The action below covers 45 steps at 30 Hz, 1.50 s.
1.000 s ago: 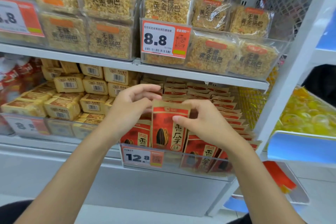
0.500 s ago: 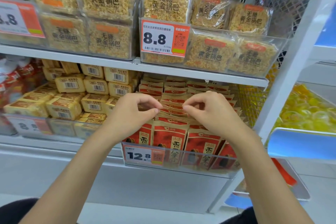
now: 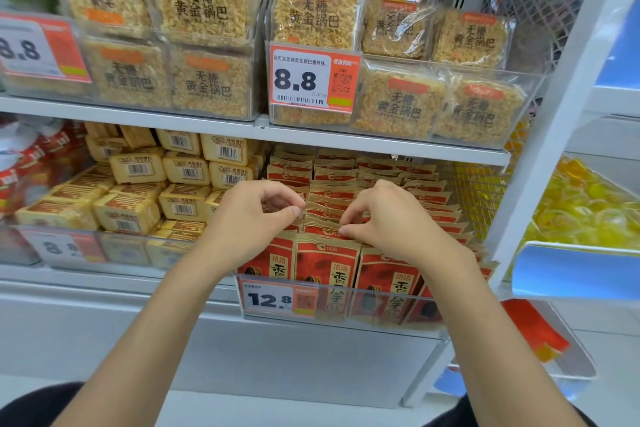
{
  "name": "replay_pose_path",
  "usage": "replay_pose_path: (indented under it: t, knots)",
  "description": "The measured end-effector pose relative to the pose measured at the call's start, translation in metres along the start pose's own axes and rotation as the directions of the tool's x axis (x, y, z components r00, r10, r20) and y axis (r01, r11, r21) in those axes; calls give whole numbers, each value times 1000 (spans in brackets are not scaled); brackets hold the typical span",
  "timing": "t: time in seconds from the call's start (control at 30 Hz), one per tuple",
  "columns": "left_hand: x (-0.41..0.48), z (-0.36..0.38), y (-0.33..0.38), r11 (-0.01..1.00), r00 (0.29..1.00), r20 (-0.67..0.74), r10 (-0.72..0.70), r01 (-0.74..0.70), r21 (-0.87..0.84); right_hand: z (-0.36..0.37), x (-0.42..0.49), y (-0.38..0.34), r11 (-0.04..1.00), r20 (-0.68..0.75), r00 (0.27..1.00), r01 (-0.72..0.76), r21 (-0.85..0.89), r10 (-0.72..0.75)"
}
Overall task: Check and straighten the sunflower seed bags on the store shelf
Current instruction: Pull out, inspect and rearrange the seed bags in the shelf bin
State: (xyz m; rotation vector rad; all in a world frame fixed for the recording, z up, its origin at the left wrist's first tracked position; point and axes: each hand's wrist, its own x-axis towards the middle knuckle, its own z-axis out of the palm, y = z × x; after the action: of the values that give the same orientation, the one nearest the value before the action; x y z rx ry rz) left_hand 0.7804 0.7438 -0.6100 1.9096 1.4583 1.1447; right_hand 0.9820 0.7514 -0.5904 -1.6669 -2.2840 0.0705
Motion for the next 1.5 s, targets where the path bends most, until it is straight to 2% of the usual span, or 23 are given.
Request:
replay_pose_path:
  t: [0.17,0.33,0.4,0.43,0.47,0.5,0.57,0.6,0.63,0.67,0.73,0.77,0.83,0.87,0.9,0.97,1.1,1.2,1.23,1.37,1.5]
  knots:
    - [2,-2,0,997,996,-79,-44,39,-61,2,1,0,1000,-28,1000,4,-20,-4]
    - [2,-4,1,994,994,-88,-62,54,-90,4,-1,-3,1000,29,1000,11,21,-11]
    - [1,-5,2,993,995,-88,-51,41,-108,-2,-2,-5,996,-43,999,22,85,-19]
    - [1,-5,3,992,995,-94,-41,29,-123,-8,-3,-7,990,-147,989,50,130,-31]
    - [1,-6,5,990,994,-107,-29,13,-140,-14,-3,-8,978,-296,954,102,184,-44]
    - [1,-8,6,986,993,-120,-21,1,-169,-23,-5,-12,956,-472,880,182,229,-55]
    - [1,-10,10,971,989,-148,-11,-25,-236,-37,-7,-17,916,-777,627,341,212,-54]
    - [0,-11,14,963,987,-163,-2,-42,-265,-42,-9,-19,899,-858,513,390,197,-35]
    - [0,-12,17,952,985,-175,-2,-52,-301,-44,-10,-21,878,-896,445,432,205,-9]
    - [0,-14,21,940,984,-178,-9,-52,-336,-45,-11,-24,852,-905,424,465,239,22]
    - [-1,-16,27,928,988,-153,-22,-37,-371,-42,-10,-29,801,-869,486,482,354,91]
    - [0,-16,26,949,989,-147,-2,-45,-313,-40,-9,-31,775,-827,548,468,425,122]
    - [1,-17,23,993,986,-147,73,-85,-78,-34,-5,-32,702,-717,675,425,571,174]
    - [1,-18,22,994,987,-126,99,-104,-31,-32,-4,-32,656,-668,717,409,634,199]
    - [0,-17,22,990,991,-90,103,-110,-86,-31,-3,-32,603,-629,743,398,691,229]
    - [-2,-13,26,970,995,-49,88,-97,-222,-34,-4,-33,493,-572,768,394,776,287]
    - [-4,-8,34,941,989,-116,93,-126,-315,-39,-7,-37,351,-567,746,457,818,349]
    - [-4,-11,36,913,998,-50,48,-64,-403,-40,-9,-37,215,-430,828,374,902,361]
    - [-4,-13,36,915,999,-9,35,-36,-402,-38,-9,-36,213,-376,859,318,924,348]
    - [-5,-14,34,877,995,91,-29,69,-475,-25,-12,-38,361,-286,929,190,913,234]
    - [-6,-7,35,848,992,-90,-83,23,-529,-19,-15,-47,371,-258,961,205,906,97]
